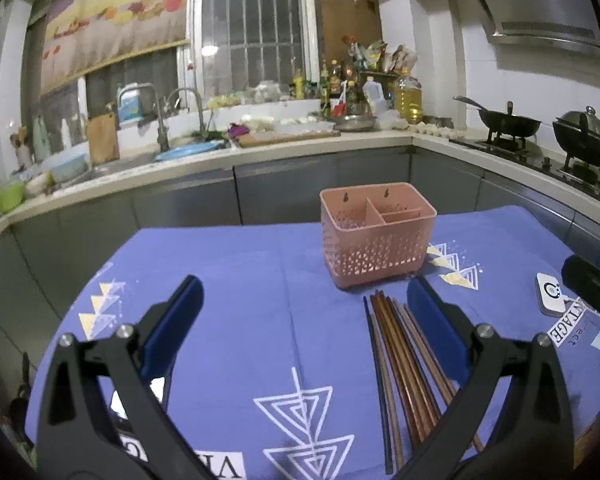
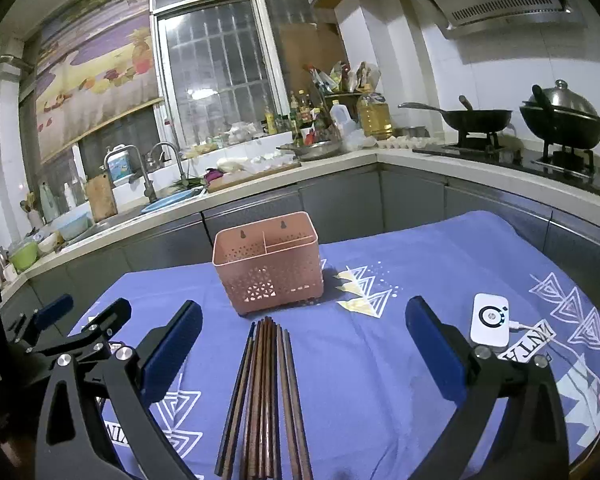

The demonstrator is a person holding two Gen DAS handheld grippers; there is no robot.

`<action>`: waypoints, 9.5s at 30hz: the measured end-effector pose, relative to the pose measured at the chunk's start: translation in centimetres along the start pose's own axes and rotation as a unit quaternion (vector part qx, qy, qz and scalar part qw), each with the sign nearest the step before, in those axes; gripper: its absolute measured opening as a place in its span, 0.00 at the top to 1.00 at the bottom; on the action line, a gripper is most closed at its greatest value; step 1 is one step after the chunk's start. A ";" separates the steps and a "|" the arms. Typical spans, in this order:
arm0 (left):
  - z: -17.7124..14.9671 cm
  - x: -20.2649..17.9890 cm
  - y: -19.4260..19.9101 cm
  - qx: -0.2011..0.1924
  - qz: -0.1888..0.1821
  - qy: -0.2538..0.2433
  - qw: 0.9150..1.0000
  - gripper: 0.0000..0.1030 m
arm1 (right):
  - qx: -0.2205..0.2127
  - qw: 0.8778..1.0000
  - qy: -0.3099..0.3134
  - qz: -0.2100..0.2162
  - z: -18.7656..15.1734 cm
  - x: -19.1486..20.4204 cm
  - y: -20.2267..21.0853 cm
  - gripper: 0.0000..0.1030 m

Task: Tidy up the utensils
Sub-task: 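Move both tools toward the bundle of wooden chopsticks, then grasp the black chopstick with the left tool while the right tool grasps a wooden chopstick, then lift both chopsticks over the pink caddy and open both tools to drop them, then bring both open tools back to the chopstick bundle, then grasp one wooden chopstick with the left tool while the right tool grasps another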

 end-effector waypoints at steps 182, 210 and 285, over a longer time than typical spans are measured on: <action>11.2 -0.3 -3.1 -0.049 -0.242 0.024 0.969 0.96 | 0.022 0.981 0.080 0.177 9.3 5.0 -7.5 0.95; 13.9 -1.2 -20.0 0.060 -0.149 0.022 0.987 0.74 | 0.067 0.988 0.043 0.130 11.0 8.6 -24.1 0.94; -8.0 -8.4 -16.5 0.223 -0.194 -0.091 0.951 0.90 | 0.346 0.930 0.121 0.028 -9.8 -1.5 -20.9 0.91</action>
Point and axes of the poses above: each gripper's, at about its wrist camera, not at the fingertips, and y roughly against the way its jaws point, x to its left, z to its top, the point moved 9 cm from there along -y, roughly the way its jaws point, and after that the axes turned 13 degrees about -y, right-handed, at the moved point
